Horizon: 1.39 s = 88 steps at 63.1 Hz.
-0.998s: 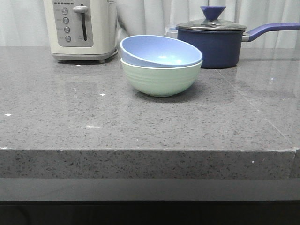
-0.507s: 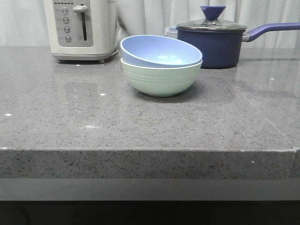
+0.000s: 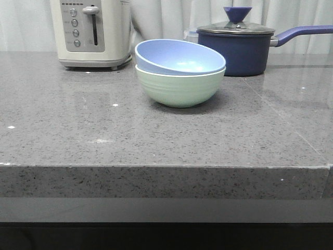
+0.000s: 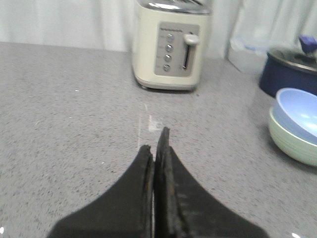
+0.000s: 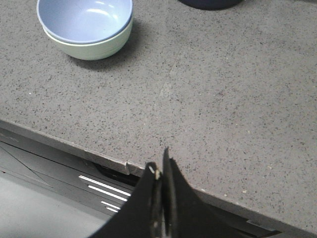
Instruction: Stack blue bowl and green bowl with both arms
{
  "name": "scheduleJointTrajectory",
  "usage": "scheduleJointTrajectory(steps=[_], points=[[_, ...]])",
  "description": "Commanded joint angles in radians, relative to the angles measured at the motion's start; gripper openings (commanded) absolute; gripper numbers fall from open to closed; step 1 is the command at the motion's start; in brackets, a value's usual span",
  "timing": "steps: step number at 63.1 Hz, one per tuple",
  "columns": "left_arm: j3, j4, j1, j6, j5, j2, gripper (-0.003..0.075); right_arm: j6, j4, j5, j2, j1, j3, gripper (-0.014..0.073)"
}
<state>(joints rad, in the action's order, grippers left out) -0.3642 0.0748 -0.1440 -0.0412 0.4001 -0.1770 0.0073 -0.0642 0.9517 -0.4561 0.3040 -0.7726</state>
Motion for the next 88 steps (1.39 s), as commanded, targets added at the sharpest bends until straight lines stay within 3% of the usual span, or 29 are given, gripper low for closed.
scheduleJointTrajectory(steps=[1,10,18,33,88], points=[[0.088,0.07,0.061,0.029,-0.168,0.074,-0.002,-0.001,0.006,-0.066,-0.008,-0.001,-0.023,-0.0063],[0.23,0.056,0.088,0.029,-0.273,0.2,-0.002,-0.001,0.006,-0.066,-0.008,-0.001,-0.023,-0.0063],[0.302,0.051,0.088,0.015,-0.352,0.198,-0.002,-0.001,0.006,-0.066,-0.009,-0.001,-0.023,-0.0063],[0.374,-0.14,0.082,-0.112,-0.442,0.201,-0.002,-0.001,0.006,-0.066,-0.009,-0.001,-0.023,-0.0063],[0.374,-0.14,0.066,-0.04,-0.415,0.201,-0.002,-0.001,0.006,-0.066,-0.009,-0.001,-0.023,-0.0063]])
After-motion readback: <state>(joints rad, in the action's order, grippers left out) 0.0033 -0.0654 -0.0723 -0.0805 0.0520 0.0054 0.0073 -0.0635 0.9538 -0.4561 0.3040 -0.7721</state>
